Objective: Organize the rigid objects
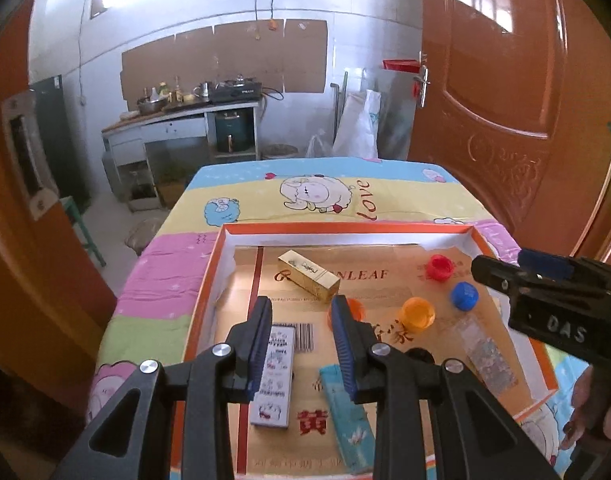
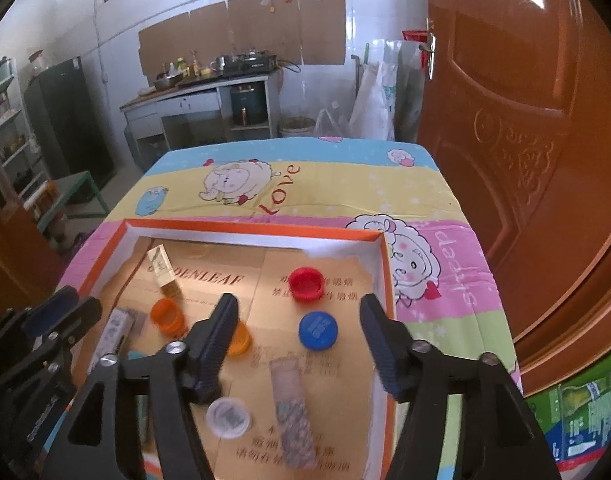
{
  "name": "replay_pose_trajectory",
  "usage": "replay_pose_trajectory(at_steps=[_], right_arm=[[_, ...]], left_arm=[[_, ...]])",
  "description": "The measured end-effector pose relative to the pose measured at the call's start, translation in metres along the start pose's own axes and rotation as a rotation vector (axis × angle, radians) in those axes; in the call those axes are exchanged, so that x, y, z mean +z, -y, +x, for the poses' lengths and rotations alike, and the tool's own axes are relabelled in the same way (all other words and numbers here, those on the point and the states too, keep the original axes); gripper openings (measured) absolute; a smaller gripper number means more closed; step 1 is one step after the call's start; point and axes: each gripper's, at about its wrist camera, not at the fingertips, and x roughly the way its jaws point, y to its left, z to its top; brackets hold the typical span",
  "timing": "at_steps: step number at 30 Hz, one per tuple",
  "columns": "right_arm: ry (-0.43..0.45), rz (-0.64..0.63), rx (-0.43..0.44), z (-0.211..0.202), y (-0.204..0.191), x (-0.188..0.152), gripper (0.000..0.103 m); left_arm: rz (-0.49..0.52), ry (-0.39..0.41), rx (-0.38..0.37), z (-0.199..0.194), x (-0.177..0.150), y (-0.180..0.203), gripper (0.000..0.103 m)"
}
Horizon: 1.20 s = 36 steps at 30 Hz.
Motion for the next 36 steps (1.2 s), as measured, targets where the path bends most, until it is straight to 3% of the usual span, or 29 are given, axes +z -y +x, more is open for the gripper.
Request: replay_pose_trajectory(at_steps=[6, 7, 8, 10, 14, 27, 36], right_arm=[[0.031, -0.011, 0.005, -0.031, -0.011, -0.02, 0.076], [0.042, -0.011, -0.003, -0.037, -0.012, -0.024, 0.076], [0.055, -0.009, -0.015, -0.044, -0.012, -0.027, 0.076], [0.087, 0.002, -0.041, -0.057, -0.013, -0.035, 0.076], [0.137, 0.029, -0.083, -0.079, -0.011, -0.049, 0.076], [0.193, 0.073, -0.08, -0.131, -0.026, -0.106, 0.076], [0.226, 0.06, -0.091, -0.156, -0.038, -0.131, 0.076]], left_arm=[[-0.004, 0.061, -0.044, -0.028, -0.011, 0.0, 0.031], [0.001, 0.081, -0.044, -0.034, -0.013, 0.001, 0.039], [0.02, 0.099, -0.038, -0.04, -0.016, 0.003, 0.054], [0.046, 0.122, -0.039, -0.051, -0.022, 0.006, 0.064], [0.044, 0.143, -0.057, -0.066, -0.031, 0.005, 0.064], [-0.028, 0.219, 0.042, -0.125, -0.063, -0.014, 0.064], [-0.081, 0.252, 0.027, -0.16, -0.088, -0.016, 0.064]])
